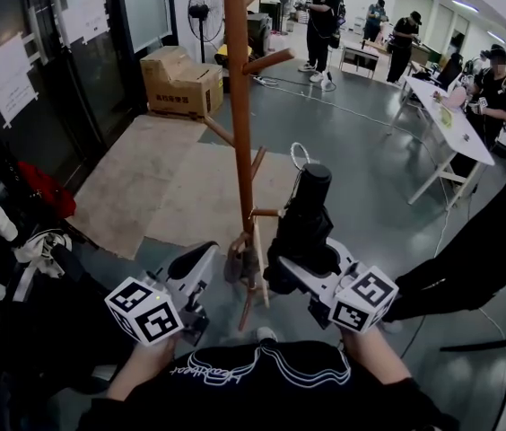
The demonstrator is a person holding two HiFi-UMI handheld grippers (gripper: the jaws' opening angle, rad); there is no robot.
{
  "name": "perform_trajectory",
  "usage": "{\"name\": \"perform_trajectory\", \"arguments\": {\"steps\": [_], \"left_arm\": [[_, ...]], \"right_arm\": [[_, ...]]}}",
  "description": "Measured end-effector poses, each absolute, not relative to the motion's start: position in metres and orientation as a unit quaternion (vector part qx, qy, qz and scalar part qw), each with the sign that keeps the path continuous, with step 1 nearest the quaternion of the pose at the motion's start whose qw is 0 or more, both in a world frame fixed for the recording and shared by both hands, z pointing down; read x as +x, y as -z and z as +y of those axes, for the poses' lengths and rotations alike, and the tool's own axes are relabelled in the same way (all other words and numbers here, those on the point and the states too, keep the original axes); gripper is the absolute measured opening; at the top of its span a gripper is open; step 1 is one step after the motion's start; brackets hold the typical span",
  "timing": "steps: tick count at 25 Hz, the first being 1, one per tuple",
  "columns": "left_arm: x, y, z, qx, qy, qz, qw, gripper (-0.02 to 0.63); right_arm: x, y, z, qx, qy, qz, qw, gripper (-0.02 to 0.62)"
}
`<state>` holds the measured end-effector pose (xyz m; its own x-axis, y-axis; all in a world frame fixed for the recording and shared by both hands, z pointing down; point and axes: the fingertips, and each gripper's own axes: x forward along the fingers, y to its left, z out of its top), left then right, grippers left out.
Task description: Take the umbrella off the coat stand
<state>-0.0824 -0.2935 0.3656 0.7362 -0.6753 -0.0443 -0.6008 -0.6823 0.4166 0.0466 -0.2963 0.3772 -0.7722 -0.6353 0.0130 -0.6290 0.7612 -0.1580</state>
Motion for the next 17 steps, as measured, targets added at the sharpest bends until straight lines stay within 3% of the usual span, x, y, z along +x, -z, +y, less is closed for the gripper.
{"name": "perform_trajectory", "arguments": {"steps": [17], "left_arm": [[-0.074, -0.359, -0.318, 0.916, 0.099, -0.340, 0.190, 0.006]], "right_arm": [[0.053, -0.370, -0.318, -0.340, 0.069, 0.938, 0.016, 0.250]]}}
